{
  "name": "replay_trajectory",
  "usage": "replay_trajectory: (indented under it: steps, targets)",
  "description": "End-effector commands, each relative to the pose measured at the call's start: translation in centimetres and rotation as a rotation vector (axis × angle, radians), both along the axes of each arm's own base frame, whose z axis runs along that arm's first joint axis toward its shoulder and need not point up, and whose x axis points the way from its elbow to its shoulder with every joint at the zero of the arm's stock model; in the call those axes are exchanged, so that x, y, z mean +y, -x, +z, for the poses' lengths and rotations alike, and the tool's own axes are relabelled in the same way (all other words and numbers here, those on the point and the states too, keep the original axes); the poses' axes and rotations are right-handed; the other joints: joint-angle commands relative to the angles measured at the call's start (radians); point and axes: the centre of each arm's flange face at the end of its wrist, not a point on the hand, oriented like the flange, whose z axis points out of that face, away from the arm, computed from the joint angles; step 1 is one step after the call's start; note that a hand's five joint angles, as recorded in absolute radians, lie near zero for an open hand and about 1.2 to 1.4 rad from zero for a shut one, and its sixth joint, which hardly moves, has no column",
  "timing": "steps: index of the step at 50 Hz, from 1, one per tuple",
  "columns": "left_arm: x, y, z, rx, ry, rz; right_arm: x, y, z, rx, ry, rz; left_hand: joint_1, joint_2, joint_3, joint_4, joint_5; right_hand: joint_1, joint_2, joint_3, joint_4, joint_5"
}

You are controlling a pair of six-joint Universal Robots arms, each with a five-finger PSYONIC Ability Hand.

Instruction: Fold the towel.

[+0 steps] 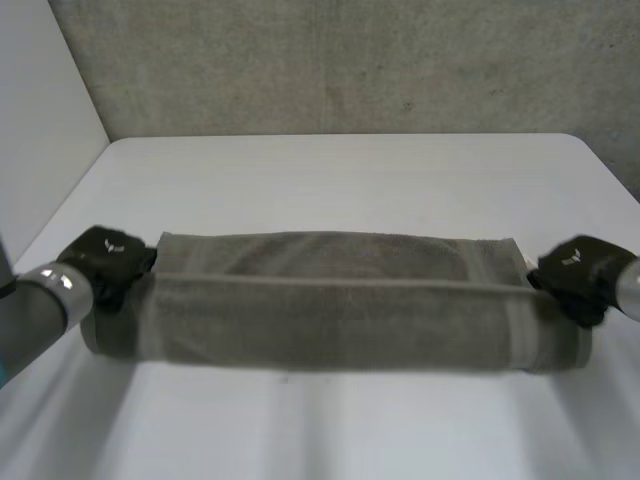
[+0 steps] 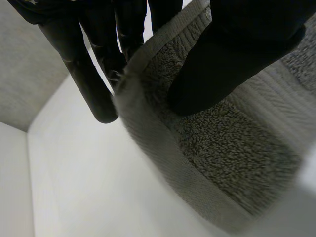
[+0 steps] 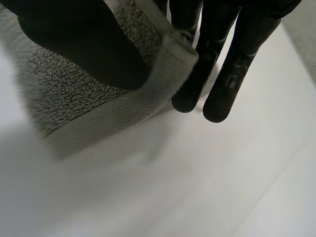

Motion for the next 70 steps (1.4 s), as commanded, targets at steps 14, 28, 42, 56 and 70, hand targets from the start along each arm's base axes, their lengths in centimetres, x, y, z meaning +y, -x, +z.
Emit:
replay_trajectory:
  steps: [14,28,42,56,70]
  targets:
    - [-12.0,5.4,-4.4,0.063,0.167,-0.010,-10.2,-5.6,-4.5,-0.006,0.395,-0.054,0.228,0.179,0.180,0.179,0.193,0.417,0.215,0.207,0.200,0.188]
    - [-11.8,7.5,-4.2,0.072,0.210,-0.039,-10.8,-5.5,-3.2,-0.094,0.425,-0.196,-0.981,-1.030,-1.029,-1.030,-1.016,-0.805,-1.007,-1.015,-1.022,-1.034]
    - [-5.7,5.3,1.6,0.292,0.183,0.113,-5.1,-2.7,1.6,-0.352,0.261,-0.212,-0.987,-1.036,-1.035,-1.036,-1.022,-0.805,-1.007,-1.015,-1.022,-1.034]
    - [-1.4,2.7,3.2,0.727,0.122,0.233,-1.1,0.7,-3.6,-0.358,-0.049,-0.248,-0.984,-1.033,-1.032,-1.033,-1.019,-0.634,-0.836,-0.844,-0.851,-0.863]
    - [-0.7,3.0,2.2,0.740,0.117,0.219,-3.5,1.9,-6.8,-0.375,0.047,-0.237,-0.984,-1.033,-1.032,-1.033,-1.019,0.294,0.093,0.085,0.077,0.065]
